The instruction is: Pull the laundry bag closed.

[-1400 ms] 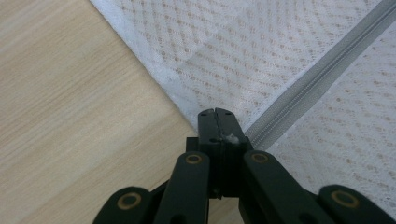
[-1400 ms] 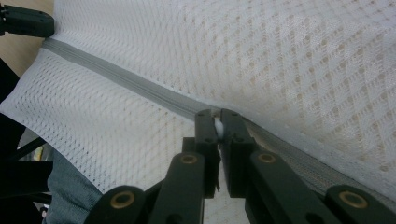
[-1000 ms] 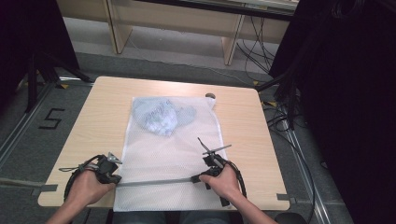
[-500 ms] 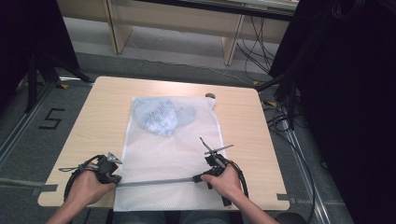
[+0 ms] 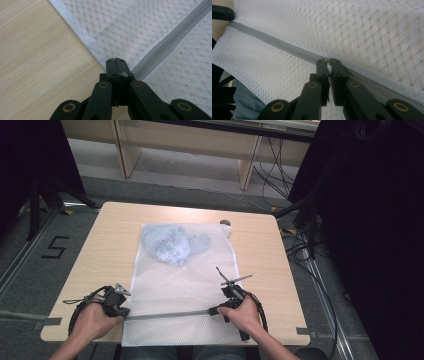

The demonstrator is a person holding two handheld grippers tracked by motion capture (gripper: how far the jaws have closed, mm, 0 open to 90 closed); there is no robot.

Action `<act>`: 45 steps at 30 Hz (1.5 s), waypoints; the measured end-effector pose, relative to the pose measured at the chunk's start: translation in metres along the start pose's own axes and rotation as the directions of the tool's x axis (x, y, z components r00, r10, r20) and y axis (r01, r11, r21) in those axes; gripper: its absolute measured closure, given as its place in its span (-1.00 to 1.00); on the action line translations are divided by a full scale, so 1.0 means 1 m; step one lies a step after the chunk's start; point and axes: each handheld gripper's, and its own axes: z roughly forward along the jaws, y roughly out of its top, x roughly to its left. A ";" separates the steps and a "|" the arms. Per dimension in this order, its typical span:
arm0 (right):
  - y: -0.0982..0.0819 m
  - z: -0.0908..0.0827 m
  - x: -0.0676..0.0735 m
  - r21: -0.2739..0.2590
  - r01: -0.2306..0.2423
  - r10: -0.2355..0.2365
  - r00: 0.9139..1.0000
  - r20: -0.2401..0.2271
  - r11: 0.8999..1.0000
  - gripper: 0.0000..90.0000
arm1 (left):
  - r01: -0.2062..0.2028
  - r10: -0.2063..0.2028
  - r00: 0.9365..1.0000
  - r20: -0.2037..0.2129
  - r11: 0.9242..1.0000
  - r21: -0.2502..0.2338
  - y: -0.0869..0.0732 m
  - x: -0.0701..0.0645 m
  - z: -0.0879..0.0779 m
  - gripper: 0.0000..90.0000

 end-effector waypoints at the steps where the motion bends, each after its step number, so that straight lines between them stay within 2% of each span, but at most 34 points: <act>1: 0.000 0.000 -0.001 0.000 0.005 -0.005 1.000 -0.004 1.000 0.93 | -0.003 0.003 1.000 -0.003 1.000 -0.005 0.000 0.000 0.000 1.00; 5: 0.000 -0.002 -0.001 0.005 -0.005 0.005 1.000 -0.006 1.000 0.93 | -0.002 0.002 1.000 -0.001 1.000 -0.003 0.000 0.000 0.000 1.00; 7: 0.000 -0.001 -0.004 -0.002 0.019 -0.019 1.000 0.000 1.000 0.93 | -0.002 0.002 1.000 -0.001 1.000 -0.008 0.000 0.000 0.000 1.00; 8: -0.001 -0.002 -0.003 0.001 -0.006 0.006 1.000 0.000 1.000 0.93 | 0.000 0.000 1.000 0.001 1.000 -0.002 0.000 0.000 0.000 1.00; 10: -0.001 -0.002 -0.004 0.001 -0.005 0.005 1.000 0.001 1.000 0.93 | 0.024 -0.024 1.000 -0.005 0.999 -0.034 -0.001 -0.001 0.002 1.00; 11: -0.001 -0.003 -0.004 0.001 -0.002 0.002 1.000 -0.001 1.000 0.93 | 0.022 -0.022 1.000 0.000 1.000 -0.019 0.000 -0.001 0.002 1.00; 12: -0.001 -0.003 -0.004 -0.001 -0.002 0.002 1.000 0.001 1.000 0.93 | 0.000 0.000 1.000 0.005 1.000 -0.003 0.000 0.000 0.000 1.00; 15: -0.001 -0.003 -0.005 0.005 -0.001 0.001 1.000 -0.007 1.000 0.93 | 0.002 -0.002 1.000 0.000 1.000 -0.003 0.000 0.000 0.000 1.00; 16: -0.001 -0.004 -0.005 0.004 -0.006 0.006 1.000 0.004 1.000 0.93 | 0.003 -0.003 1.000 0.001 1.000 -0.004 0.000 0.000 0.000 1.00; 18: -0.001 -0.004 -0.006 0.005 -0.011 0.011 1.000 0.001 1.000 0.93 | 0.022 -0.022 1.000 -0.001 1.000 -0.020 0.000 -0.001 0.002 1.00; 19: -0.001 -0.005 -0.006 0.005 -0.013 0.013 1.000 0.003 1.000 0.93 | 0.004 -0.003 1.000 0.008 1.000 -0.005 0.000 0.001 0.001 1.00; 21: -0.002 -0.005 -0.009 0.003 -0.004 0.004 1.000 -0.001 1.000 0.93 | 0.026 -0.026 1.000 -0.001 0.999 -0.023 0.000 -0.001 0.002 1.00; 22: -0.002 -0.005 -0.009 -0.004 -0.005 0.005 1.000 0.007 1.000 0.93 | 0.015 -0.015 1.000 0.001 1.000 -0.017 0.000 0.000 0.001 1.00; 25: -0.003 -0.006 -0.010 -0.003 -0.005 0.005 1.000 0.010 1.000 0.93 | 0.023 -0.023 1.000 -0.004 0.999 -0.026 0.000 -0.001 0.002 1.00; 26: -0.002 -0.006 -0.010 -0.001 -0.007 0.007 1.000 0.010 1.000 0.93 | 0.008 -0.008 1.000 -0.003 1.000 -0.013 0.000 0.000 0.001 1.00; 27: -0.003 -0.006 -0.011 -0.002 0.000 0.000 1.000 0.005 1.000 0.93 | 0.021 -0.022 1.000 -0.005 0.999 -0.025 0.000 -0.001 0.002 1.00; 30: -0.003 -0.007 -0.011 -0.004 -0.013 0.014 1.000 0.008 1.000 0.93 | 0.022 -0.022 1.000 -0.005 0.999 -0.031 -0.001 -0.001 0.002 1.00; 32: -0.003 -0.008 -0.013 -0.007 -0.012 0.012 1.000 0.007 1.000 0.93 | 0.022 -0.022 1.000 -0.002 1.000 -0.023 0.000 -0.001 0.002 1.00; 34: -0.004 -0.008 -0.013 -0.005 -0.016 0.016 1.000 0.012 1.000 0.93 | 0.002 -0.002 1.000 0.001 1.000 -0.004 0.000 0.000 0.000 1.00; 35: -0.004 -0.008 -0.014 -0.003 -0.006 0.006 1.000 0.011 1.000 0.93 | 0.003 -0.003 1.000 0.001 1.000 -0.005 0.000 0.000 0.000 1.00; 45: -0.004 -0.011 -0.016 -0.011 -0.020 0.020 1.000 0.008 1.000 0.93 | 0.002 -0.002 1.000 -0.003 1.000 -0.005 0.000 0.000 0.000 1.00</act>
